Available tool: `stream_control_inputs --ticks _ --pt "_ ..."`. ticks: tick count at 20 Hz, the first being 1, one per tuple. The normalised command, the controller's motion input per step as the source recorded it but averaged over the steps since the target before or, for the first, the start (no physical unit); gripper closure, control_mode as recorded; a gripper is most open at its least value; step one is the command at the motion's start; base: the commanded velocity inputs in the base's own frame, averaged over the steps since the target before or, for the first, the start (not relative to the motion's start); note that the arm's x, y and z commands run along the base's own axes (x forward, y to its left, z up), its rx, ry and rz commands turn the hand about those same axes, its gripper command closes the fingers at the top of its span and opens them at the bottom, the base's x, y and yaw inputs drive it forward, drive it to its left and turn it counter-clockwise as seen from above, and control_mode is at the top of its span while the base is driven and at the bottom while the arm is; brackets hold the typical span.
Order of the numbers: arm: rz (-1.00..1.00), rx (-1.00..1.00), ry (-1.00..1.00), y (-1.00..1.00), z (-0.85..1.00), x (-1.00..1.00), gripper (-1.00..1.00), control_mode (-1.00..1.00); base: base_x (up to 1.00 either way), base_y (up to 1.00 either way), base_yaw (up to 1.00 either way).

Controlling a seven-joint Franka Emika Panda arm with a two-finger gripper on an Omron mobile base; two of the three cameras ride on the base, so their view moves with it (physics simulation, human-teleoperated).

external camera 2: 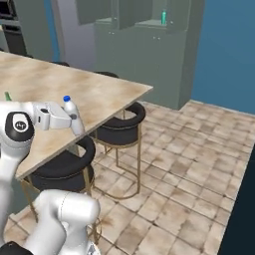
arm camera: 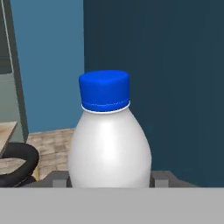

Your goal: Sort all alcoholic drinks to one cabinet, and non-alcoholic drinks to the other.

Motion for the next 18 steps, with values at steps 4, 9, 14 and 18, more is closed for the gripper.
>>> stream_control_inputs --ticks 4,9,14,18 --pt "0.0 0.0 0.0 0.0 0.0 0.0 1.0 1.0 0.58 -0.67 0.29" --pt "0.0 0.0 0.0 0.0 0.0 0.0 1.0 1.0 0.58 -0.67 0.29" --pt "0.0 0.0 0.0 0.0 0.0 0.0 1.0 1.0 0.54 -0.7 0.3" --pt "0.0 0.0 0.0 0.0 0.0 0.0 1.0 1.0 0.48 -0.72 0.3"
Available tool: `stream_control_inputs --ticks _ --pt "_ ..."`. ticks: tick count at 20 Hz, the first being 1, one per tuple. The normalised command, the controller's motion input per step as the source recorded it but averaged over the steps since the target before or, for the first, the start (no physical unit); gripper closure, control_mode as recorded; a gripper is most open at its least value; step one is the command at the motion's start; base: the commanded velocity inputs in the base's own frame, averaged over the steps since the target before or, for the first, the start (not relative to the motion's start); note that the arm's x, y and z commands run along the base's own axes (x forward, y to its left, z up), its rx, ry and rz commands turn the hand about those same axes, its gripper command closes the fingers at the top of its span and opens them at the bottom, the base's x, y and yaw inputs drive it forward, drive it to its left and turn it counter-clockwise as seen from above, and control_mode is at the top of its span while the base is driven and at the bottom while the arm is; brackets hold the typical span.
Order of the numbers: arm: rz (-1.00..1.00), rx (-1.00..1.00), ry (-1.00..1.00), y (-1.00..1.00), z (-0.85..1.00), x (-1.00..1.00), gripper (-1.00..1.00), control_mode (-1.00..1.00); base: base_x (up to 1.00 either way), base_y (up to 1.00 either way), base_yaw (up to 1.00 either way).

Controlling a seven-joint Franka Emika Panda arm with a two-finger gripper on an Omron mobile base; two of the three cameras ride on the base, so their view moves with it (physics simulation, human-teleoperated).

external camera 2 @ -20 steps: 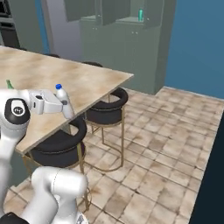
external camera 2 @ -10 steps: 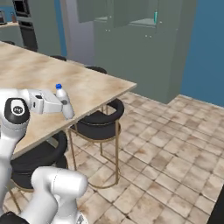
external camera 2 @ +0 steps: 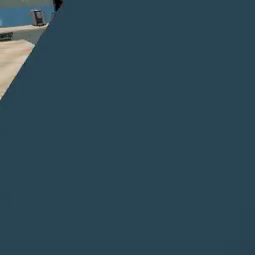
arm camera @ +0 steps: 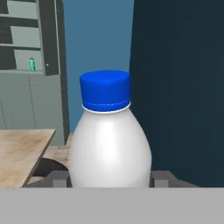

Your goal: Sort all alcoholic drinks to one cabinet, and non-alcoholic drinks to the other.

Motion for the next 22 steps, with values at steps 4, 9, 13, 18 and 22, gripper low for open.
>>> stream_control_inputs --ticks 4,9,13,18,22 --pt "0.0 0.0 0.0 0.0 0.0 0.0 1.0 1.0 0.32 -0.83 0.3" --pt "0.0 0.0 0.0 0.0 0.0 0.0 1.0 1.0 0.03 -0.98 0.26" --pt "0.0 0.0 0.0 0.0 0.0 0.0 1.0 1.0 0.0 -0.99 0.26" --pt "0.0 0.0 0.0 0.0 0.0 0.0 1.0 1.0 0.09 -0.96 0.28" --pt "0.0 0.0 0.0 0.0 0.0 0.0 1.0 1.0 0.21 -0.93 0.29"
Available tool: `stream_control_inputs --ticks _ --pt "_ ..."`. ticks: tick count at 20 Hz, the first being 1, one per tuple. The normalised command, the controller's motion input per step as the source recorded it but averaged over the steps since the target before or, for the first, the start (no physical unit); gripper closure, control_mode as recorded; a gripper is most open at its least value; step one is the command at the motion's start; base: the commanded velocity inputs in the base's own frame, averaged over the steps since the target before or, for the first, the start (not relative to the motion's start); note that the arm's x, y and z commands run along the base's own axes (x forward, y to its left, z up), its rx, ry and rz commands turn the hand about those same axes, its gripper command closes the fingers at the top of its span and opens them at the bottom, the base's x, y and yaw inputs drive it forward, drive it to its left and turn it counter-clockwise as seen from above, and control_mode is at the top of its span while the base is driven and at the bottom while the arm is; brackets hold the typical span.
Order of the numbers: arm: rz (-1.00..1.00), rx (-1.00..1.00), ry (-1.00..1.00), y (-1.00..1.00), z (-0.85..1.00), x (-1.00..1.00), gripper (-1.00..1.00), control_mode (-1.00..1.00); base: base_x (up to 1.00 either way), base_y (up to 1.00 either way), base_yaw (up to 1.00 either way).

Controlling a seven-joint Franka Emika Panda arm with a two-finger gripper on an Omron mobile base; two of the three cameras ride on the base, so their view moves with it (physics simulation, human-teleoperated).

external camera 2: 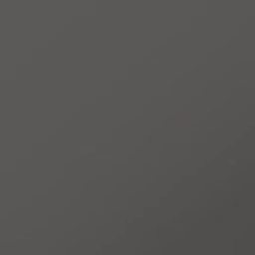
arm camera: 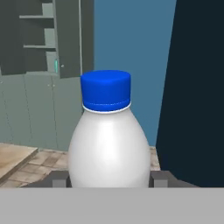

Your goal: Sort all alcoholic drinks to one cabinet, and non-alcoholic drinks to the other.

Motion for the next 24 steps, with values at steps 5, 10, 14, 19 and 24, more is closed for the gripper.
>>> stream_control_inputs --ticks 5,10,14,19,24 --pt "0.0 0.0 0.0 0.0 0.0 0.0 1.0 1.0 0.25 -0.91 0.29" --pt "0.0 0.0 0.0 0.0 0.0 0.0 1.0 1.0 0.26 -0.9 0.29" --pt "0.0 0.0 0.0 0.0 0.0 0.0 1.0 1.0 0.3 -0.89 0.29" --pt "0.0 0.0 0.0 0.0 0.0 0.0 1.0 1.0 0.32 -0.88 0.28" --pt "0.0 0.0 0.0 0.0 0.0 0.0 1.0 1.0 0.3 -0.79 0.24"
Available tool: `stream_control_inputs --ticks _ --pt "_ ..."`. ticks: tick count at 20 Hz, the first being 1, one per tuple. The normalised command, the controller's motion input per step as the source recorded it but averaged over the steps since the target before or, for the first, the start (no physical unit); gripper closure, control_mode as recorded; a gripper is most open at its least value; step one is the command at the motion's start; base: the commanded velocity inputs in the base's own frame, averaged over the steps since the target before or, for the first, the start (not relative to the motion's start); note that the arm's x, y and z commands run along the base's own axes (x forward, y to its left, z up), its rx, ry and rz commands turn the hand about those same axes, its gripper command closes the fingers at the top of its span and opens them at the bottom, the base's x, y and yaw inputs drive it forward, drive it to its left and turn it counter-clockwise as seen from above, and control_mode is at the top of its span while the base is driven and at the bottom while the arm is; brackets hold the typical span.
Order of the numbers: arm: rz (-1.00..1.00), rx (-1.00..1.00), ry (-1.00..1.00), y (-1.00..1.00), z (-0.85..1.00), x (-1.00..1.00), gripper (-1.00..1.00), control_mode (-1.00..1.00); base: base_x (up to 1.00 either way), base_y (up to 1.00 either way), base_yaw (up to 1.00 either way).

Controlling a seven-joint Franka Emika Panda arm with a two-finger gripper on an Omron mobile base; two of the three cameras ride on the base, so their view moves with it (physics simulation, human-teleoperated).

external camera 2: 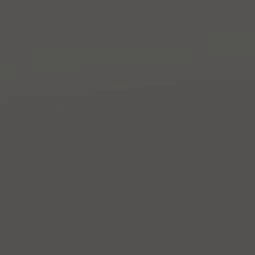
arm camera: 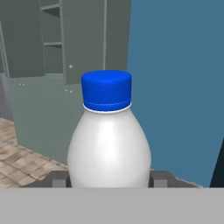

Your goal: Sort all alcoholic drinks to one cabinet, and non-alcoholic drinks to the other.

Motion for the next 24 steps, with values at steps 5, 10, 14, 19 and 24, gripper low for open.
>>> stream_control_inputs --ticks 5,10,14,19,24 --pt "0.0 0.0 0.0 0.0 0.0 0.0 1.0 1.0 0.16 -0.45 0.09" --pt "0.0 0.0 0.0 0.0 0.0 0.0 1.0 1.0 0.65 -0.37 0.04" --pt "0.0 0.0 0.0 0.0 0.0 0.0 1.0 1.0 0.69 -0.27 0.0" --pt "0.0 0.0 0.0 0.0 0.0 0.0 1.0 1.0 0.61 -0.16 0.0" --pt "0.0 0.0 0.0 0.0 0.0 0.0 1.0 1.0 0.62 -0.15 0.0"
